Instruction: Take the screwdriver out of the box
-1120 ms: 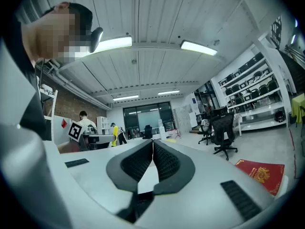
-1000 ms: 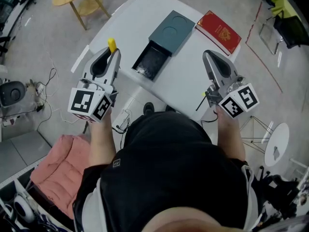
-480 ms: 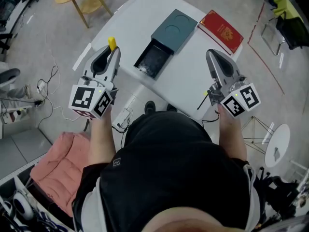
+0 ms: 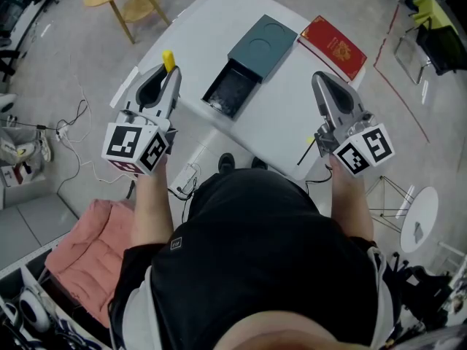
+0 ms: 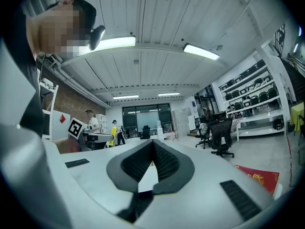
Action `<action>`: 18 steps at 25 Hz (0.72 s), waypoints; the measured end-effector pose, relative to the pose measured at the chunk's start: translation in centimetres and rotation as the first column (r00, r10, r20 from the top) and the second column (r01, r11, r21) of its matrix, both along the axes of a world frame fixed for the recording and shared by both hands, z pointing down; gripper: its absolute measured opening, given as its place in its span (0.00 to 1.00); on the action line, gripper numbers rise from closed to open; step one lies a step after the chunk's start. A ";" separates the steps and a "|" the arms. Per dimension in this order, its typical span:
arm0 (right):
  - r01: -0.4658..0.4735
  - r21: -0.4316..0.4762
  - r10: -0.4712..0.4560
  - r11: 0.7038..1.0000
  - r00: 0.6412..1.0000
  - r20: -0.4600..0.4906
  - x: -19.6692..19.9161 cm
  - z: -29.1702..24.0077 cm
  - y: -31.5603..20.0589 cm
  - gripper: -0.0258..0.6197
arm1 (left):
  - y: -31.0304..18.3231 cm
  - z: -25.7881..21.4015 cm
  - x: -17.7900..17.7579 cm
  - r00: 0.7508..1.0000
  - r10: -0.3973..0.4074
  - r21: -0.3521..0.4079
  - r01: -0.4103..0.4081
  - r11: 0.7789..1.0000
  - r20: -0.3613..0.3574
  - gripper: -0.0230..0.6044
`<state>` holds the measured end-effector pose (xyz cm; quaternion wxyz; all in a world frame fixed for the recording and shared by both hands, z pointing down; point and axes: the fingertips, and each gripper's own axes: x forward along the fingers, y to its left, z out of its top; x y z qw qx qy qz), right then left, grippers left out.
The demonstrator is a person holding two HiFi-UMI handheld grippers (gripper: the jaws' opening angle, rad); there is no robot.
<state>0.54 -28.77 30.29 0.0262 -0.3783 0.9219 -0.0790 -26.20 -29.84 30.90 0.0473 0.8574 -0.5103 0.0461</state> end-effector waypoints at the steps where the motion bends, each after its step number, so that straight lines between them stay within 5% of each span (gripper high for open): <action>1: -0.001 0.000 0.001 1.000 1.000 0.000 0.0 0.0 0.0 0.09 | 0.0 0.1 0.1 1.000 0.000 -0.001 0.000 1.000 -0.001 0.16; 18: 0.015 -0.017 -0.015 1.000 1.000 0.009 -0.1 0.8 -0.1 0.09 | -0.2 0.9 0.8 1.000 0.005 -0.019 -0.005 1.000 -0.002 0.16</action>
